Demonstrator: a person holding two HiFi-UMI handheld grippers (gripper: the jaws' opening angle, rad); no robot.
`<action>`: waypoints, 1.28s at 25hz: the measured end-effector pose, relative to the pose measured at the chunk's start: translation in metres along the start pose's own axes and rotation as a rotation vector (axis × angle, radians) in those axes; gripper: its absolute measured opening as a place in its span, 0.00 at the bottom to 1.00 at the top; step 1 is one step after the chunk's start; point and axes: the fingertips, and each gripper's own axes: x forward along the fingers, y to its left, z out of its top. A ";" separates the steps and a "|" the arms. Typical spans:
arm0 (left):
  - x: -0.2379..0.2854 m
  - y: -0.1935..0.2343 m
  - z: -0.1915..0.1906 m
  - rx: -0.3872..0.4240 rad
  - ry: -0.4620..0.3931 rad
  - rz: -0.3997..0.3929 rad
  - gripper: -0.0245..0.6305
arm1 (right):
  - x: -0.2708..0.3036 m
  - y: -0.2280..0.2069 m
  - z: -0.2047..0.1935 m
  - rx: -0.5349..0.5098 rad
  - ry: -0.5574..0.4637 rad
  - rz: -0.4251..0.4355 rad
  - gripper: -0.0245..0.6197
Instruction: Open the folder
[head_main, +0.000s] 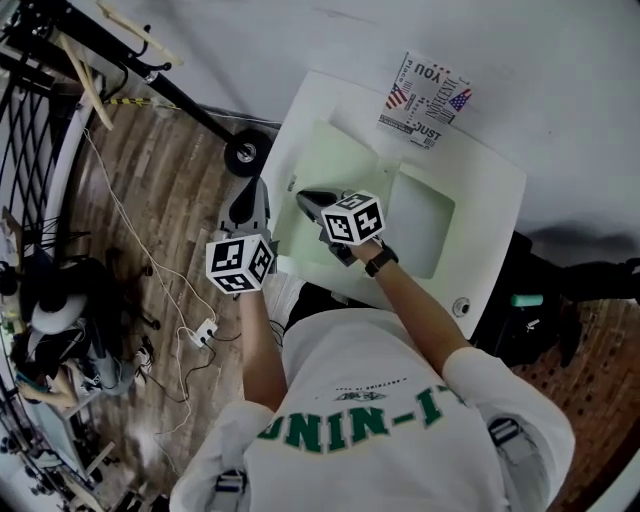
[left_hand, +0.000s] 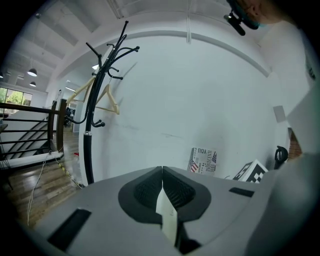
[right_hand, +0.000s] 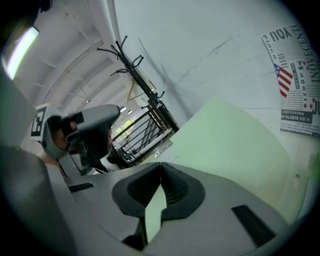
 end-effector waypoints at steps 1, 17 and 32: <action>0.000 0.004 -0.003 -0.005 0.003 0.005 0.06 | 0.008 -0.006 -0.007 -0.003 0.024 -0.020 0.07; 0.007 0.045 -0.032 -0.080 0.038 0.042 0.06 | 0.071 -0.065 -0.070 0.048 0.274 -0.197 0.06; 0.010 0.039 -0.037 -0.079 0.054 0.027 0.06 | 0.067 -0.077 -0.094 0.074 0.320 -0.261 0.06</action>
